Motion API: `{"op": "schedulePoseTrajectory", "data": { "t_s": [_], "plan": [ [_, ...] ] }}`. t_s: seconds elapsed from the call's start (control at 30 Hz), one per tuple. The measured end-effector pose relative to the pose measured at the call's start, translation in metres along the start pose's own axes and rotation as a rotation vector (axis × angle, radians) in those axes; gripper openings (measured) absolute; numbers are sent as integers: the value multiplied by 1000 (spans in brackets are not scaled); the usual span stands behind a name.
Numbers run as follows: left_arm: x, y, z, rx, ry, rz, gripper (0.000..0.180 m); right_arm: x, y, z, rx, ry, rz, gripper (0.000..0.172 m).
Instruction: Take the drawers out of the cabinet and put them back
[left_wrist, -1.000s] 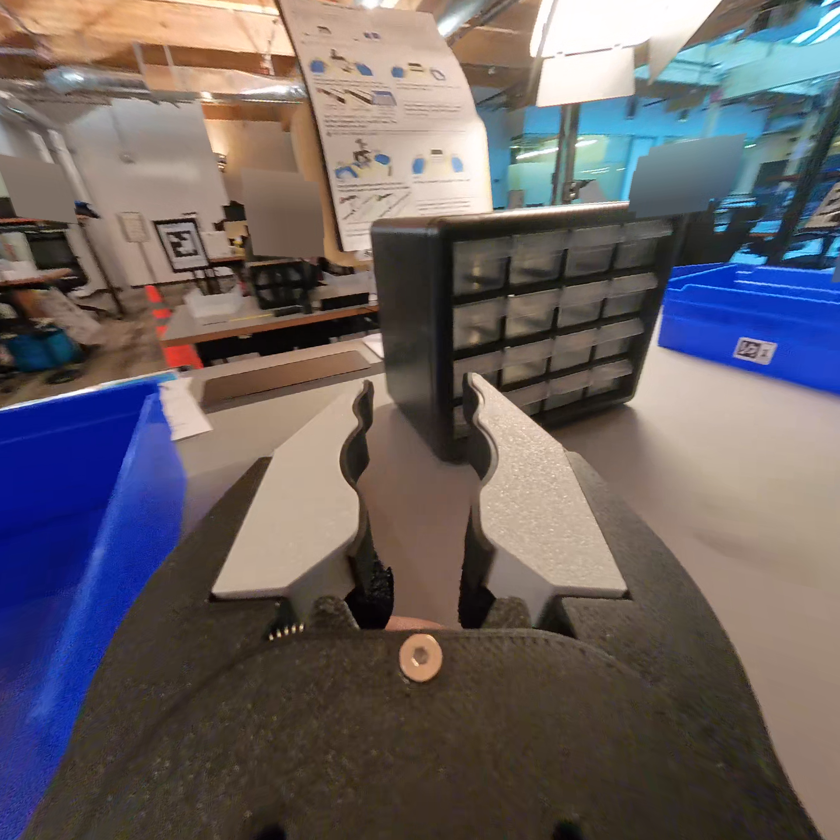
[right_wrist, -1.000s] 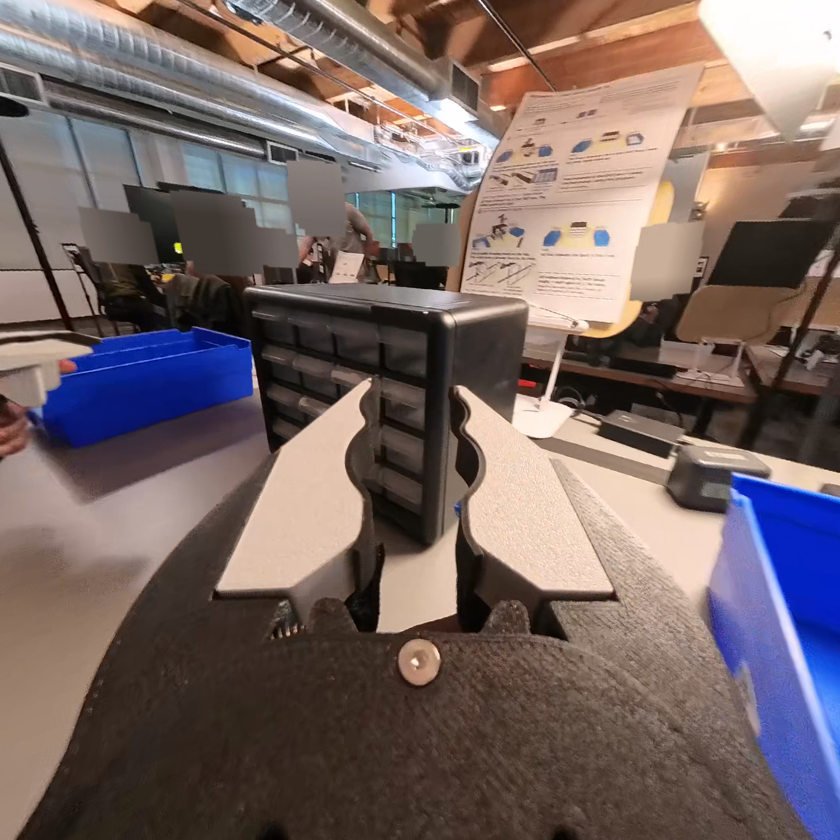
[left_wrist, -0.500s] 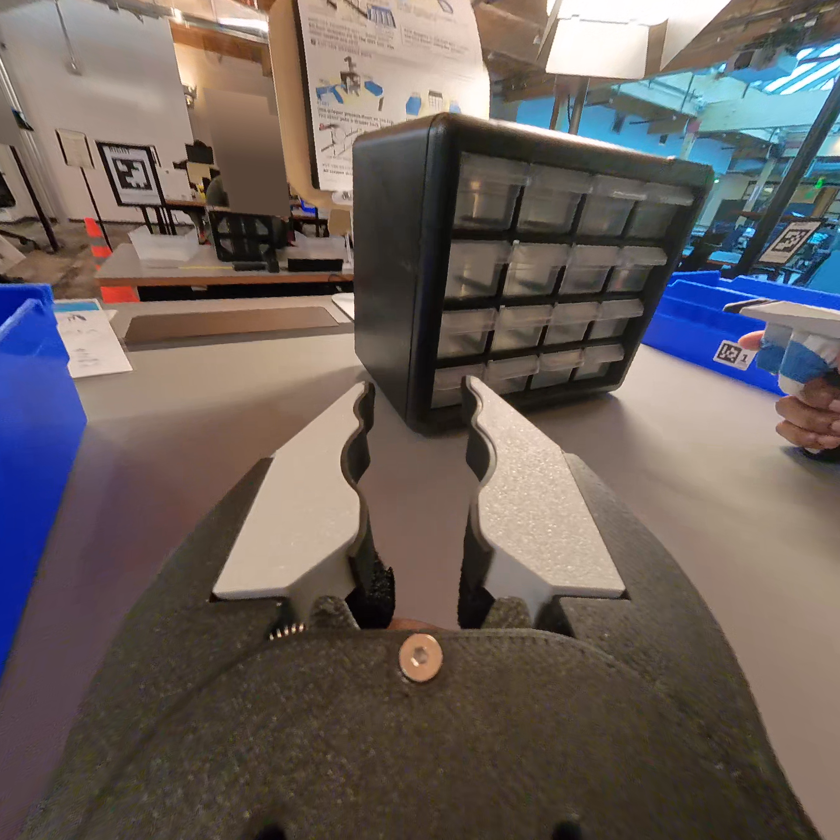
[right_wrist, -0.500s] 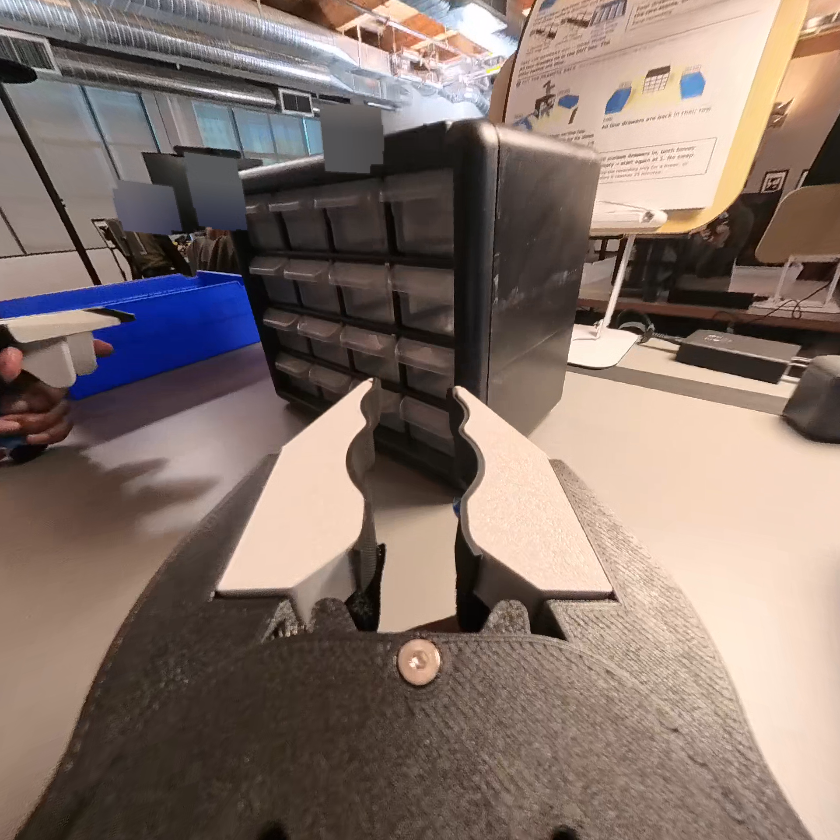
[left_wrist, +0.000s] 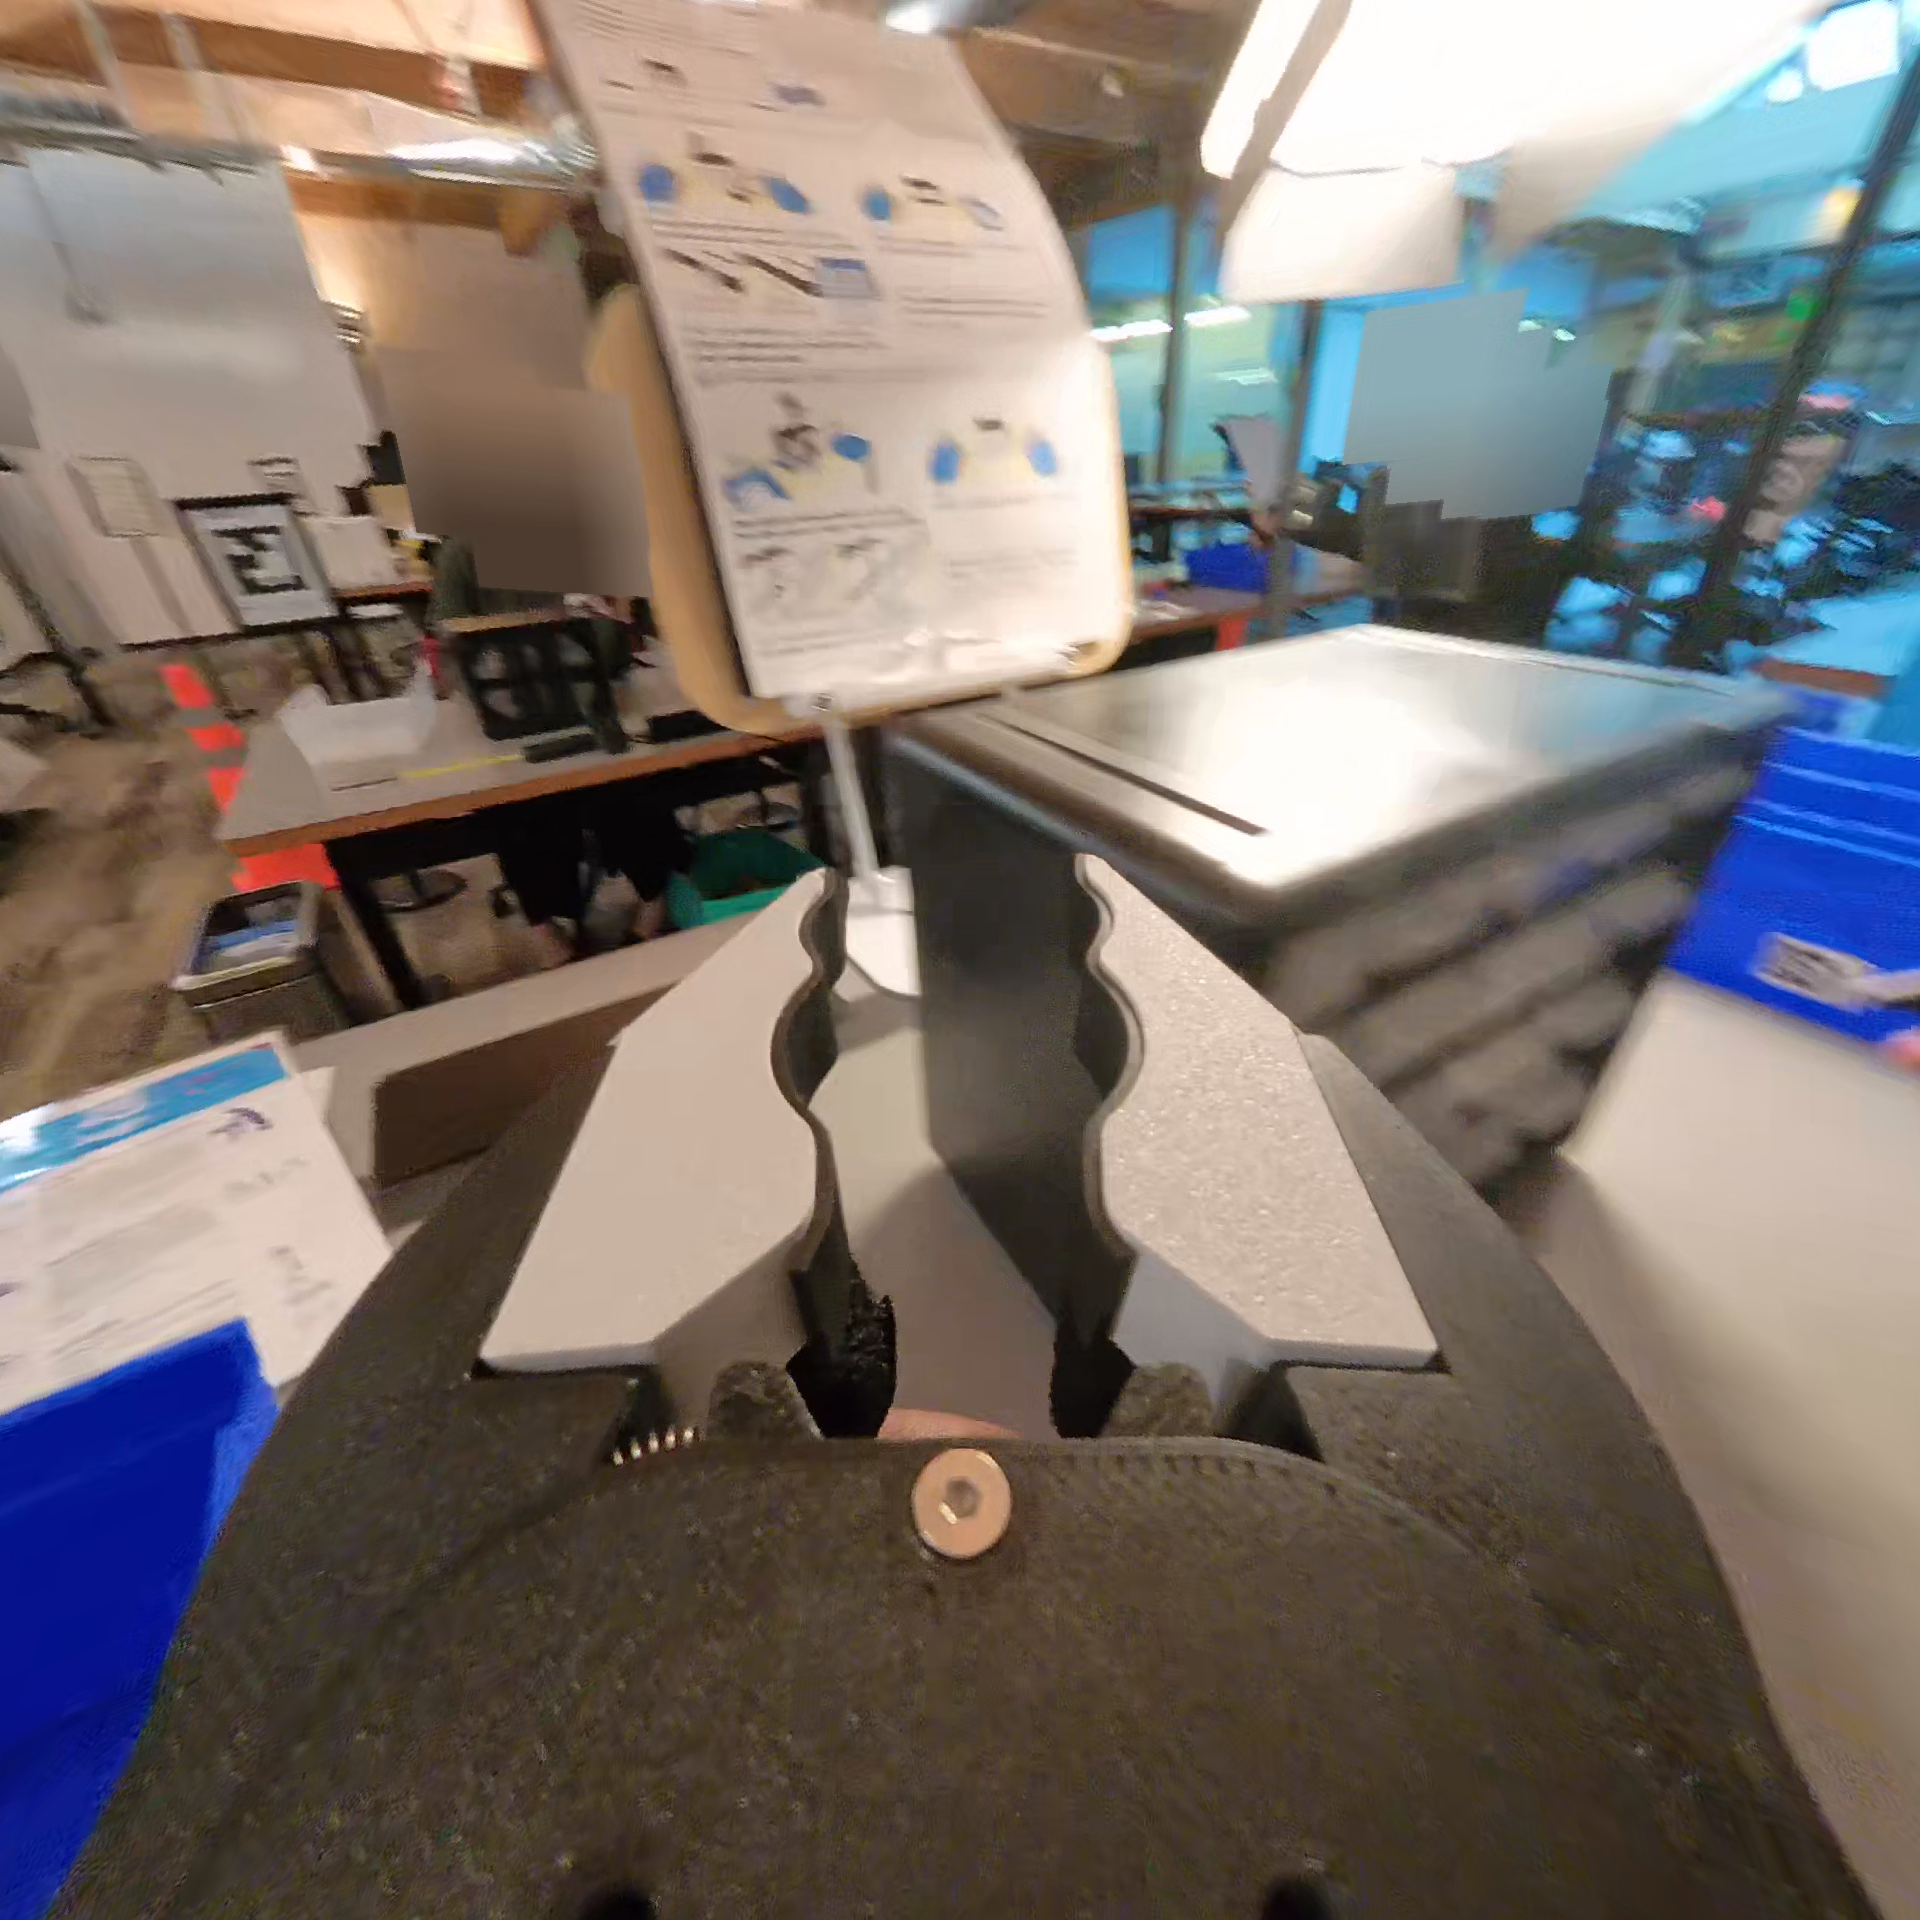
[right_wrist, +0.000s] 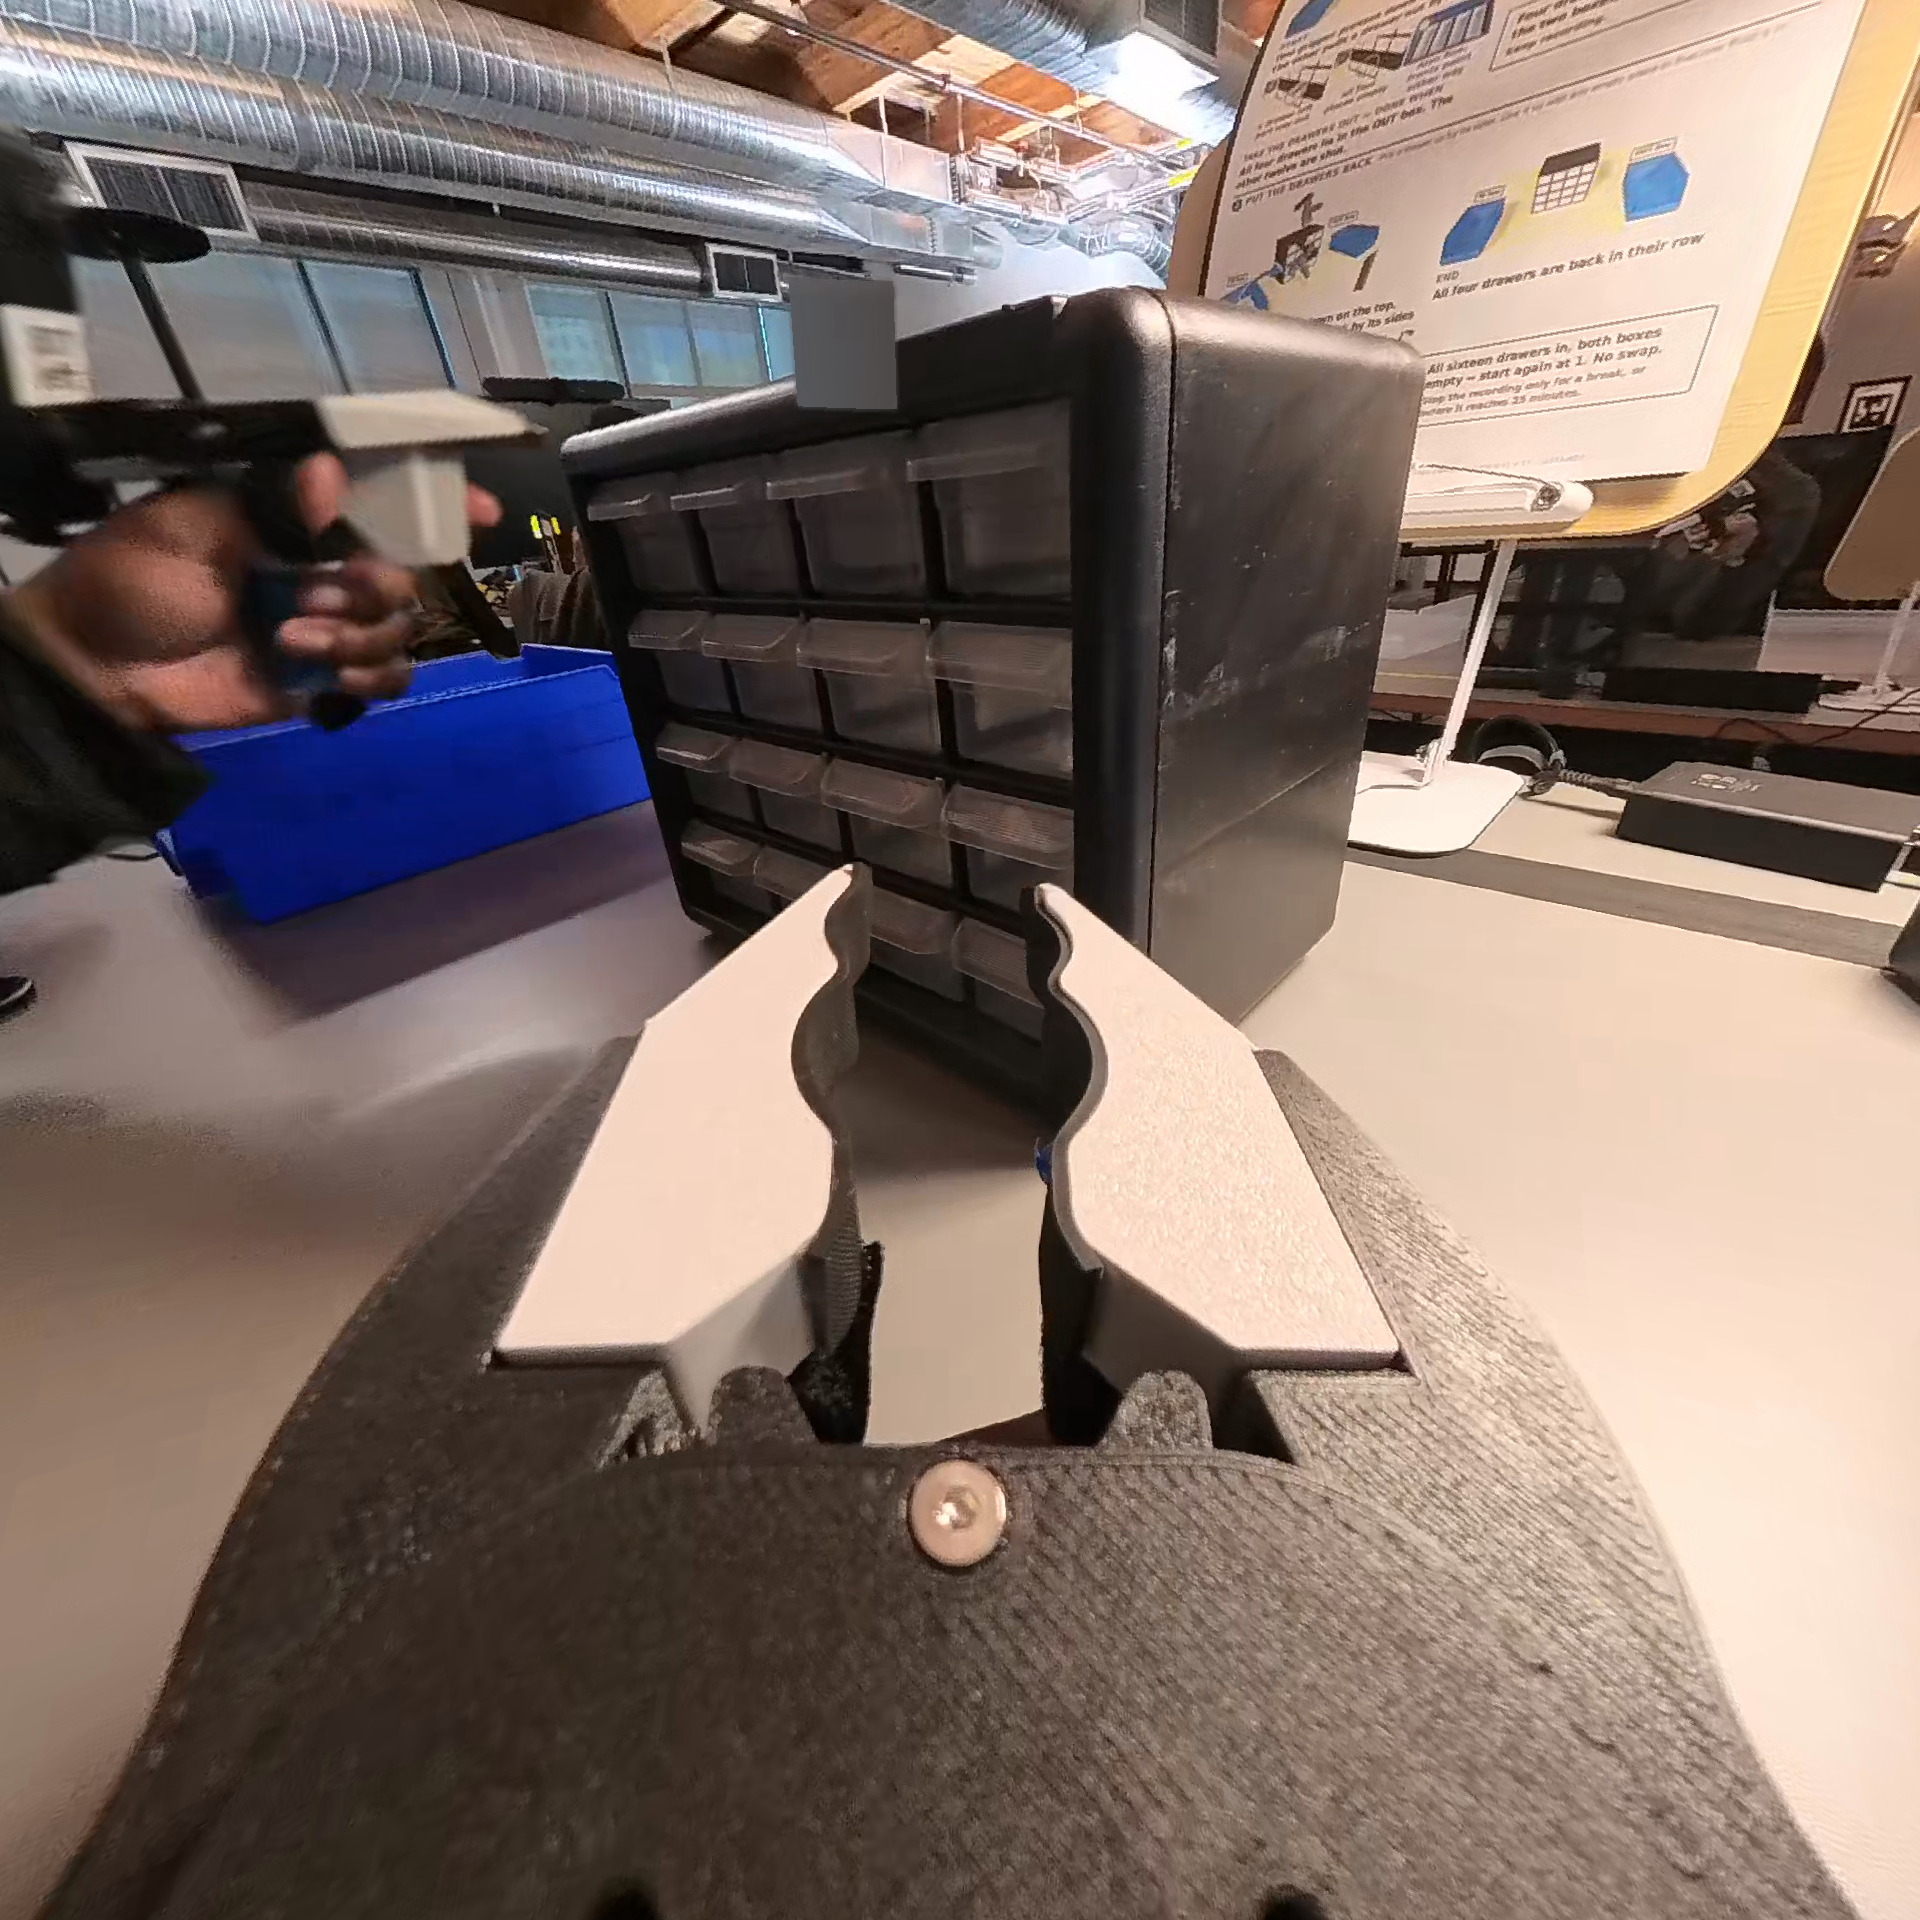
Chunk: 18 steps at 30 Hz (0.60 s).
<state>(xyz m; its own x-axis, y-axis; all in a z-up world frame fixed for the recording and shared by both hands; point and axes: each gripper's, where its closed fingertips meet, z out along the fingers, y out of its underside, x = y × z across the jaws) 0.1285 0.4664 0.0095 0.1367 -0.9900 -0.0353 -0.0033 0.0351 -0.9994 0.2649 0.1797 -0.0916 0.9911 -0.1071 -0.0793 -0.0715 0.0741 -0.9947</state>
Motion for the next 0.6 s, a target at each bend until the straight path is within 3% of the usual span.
{"op": "schedulePoseTrajectory", "data": {
  "t_s": [0.07,0.13,0.27,0.43,0.5,0.6],
  "plan": [
    [-42,6,26,36,-86,-56,42,-1,0,0,-2,-2,-2,31],
    [-77,37,47,78,-164,-168,42,-3,0,0,-2,-5,-12,31],
    [-78,103,57,113,-236,-276,39,-5,-2,-3,17,-20,-20,31],
    [-53,92,44,137,-200,-179,41,-1,0,-3,2,-15,19,31],
    [-43,101,42,114,-130,-243,45,-2,0,-3,0,-19,17,31],
    [-44,72,36,150,-38,-331,46,-3,-1,-4,6,-24,13,31]
  ]
}}
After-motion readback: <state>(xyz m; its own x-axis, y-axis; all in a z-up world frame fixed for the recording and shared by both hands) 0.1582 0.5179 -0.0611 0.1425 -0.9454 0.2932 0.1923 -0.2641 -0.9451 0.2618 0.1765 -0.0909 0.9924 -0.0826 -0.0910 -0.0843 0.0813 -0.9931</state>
